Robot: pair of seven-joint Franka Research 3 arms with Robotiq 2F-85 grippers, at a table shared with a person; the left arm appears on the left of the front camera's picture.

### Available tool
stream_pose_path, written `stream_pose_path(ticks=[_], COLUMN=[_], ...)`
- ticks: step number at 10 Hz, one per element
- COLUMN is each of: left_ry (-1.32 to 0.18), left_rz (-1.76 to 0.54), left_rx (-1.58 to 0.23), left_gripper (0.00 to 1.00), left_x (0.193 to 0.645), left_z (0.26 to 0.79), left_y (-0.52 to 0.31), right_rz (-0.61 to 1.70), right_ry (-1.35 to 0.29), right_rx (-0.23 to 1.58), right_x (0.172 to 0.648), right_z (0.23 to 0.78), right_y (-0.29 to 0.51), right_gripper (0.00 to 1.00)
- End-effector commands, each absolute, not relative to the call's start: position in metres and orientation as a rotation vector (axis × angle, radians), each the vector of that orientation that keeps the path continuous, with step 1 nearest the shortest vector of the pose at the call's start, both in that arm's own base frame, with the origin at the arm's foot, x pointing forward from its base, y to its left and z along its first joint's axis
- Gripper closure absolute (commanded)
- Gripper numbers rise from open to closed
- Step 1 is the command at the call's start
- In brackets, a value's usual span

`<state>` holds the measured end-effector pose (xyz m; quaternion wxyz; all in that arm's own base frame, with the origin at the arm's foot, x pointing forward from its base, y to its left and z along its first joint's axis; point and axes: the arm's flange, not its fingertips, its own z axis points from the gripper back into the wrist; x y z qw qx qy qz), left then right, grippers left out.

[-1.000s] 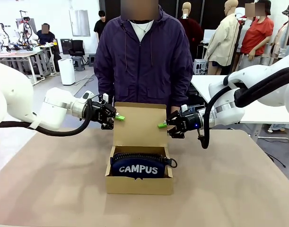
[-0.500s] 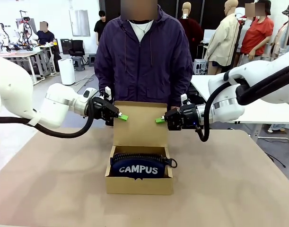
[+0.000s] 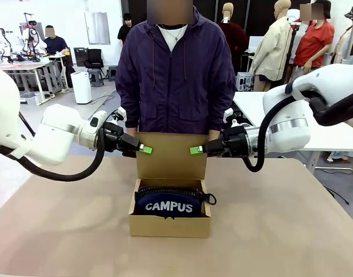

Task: Pack the items into the box.
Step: Close the Mailer Box.

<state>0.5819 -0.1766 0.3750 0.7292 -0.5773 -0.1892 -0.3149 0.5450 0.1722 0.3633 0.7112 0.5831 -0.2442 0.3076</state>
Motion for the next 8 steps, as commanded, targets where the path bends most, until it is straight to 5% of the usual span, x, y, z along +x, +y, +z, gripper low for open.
stream_pose_path(ticks=[1, 5, 8], left_ry=[-0.575, -0.452, -0.495], left_rz=[-0.815, -1.037, -1.062], left_rx=[-1.285, -1.218, -1.228], left_gripper=[0.58, 0.58, 0.58], left_x=[0.558, 0.528, 0.509], left_z=[0.375, 0.360, 0.353], left_y=[-0.178, -0.180, -0.170], right_rz=[0.764, 0.771, 0.830], right_ry=[-0.620, -0.718, -0.737], right_rx=[1.222, 1.116, 1.123], right_x=[0.520, 0.500, 0.494], right_z=[0.358, 0.337, 0.331], right_y=[0.175, 0.177, 0.185], right_gripper=[0.56, 0.56, 0.56])
